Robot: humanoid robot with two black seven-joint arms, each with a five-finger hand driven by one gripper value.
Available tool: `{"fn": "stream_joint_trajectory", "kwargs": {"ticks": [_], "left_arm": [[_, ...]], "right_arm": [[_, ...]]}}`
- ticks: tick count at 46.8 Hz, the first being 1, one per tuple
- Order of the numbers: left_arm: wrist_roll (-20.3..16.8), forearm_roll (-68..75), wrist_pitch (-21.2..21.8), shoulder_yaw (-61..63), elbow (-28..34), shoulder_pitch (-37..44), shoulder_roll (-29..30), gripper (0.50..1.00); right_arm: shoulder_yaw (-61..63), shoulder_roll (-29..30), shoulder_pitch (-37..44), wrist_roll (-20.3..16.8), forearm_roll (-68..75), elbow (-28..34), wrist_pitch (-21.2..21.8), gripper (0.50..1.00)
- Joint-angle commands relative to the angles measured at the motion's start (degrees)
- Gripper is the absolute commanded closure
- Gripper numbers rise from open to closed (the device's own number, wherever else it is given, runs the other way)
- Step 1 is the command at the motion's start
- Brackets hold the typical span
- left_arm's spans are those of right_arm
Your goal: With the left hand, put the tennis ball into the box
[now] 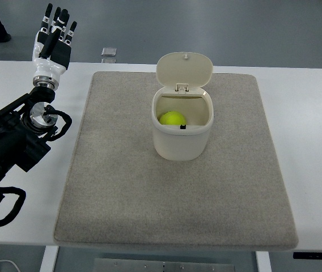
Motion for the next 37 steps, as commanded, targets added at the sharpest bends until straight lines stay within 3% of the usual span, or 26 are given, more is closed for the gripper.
{"fn": "stream_joint_trajectory", "kwargs": {"ticks": [1, 37], "left_arm": [[0.0, 0.0, 0.0, -0.1, 0.1, -0.1, -0.1, 0.508], [-0.1, -0.1, 0.0, -0.5, 0.3, -0.1, -0.7, 0.508]], "right_arm": [[0.0, 0.0, -0.1, 0.0, 0.0, 0.1, 0.0, 0.562], [0.0, 0.0, 0.0, 0.0, 0.0, 0.0, 0.0, 0.562]]}}
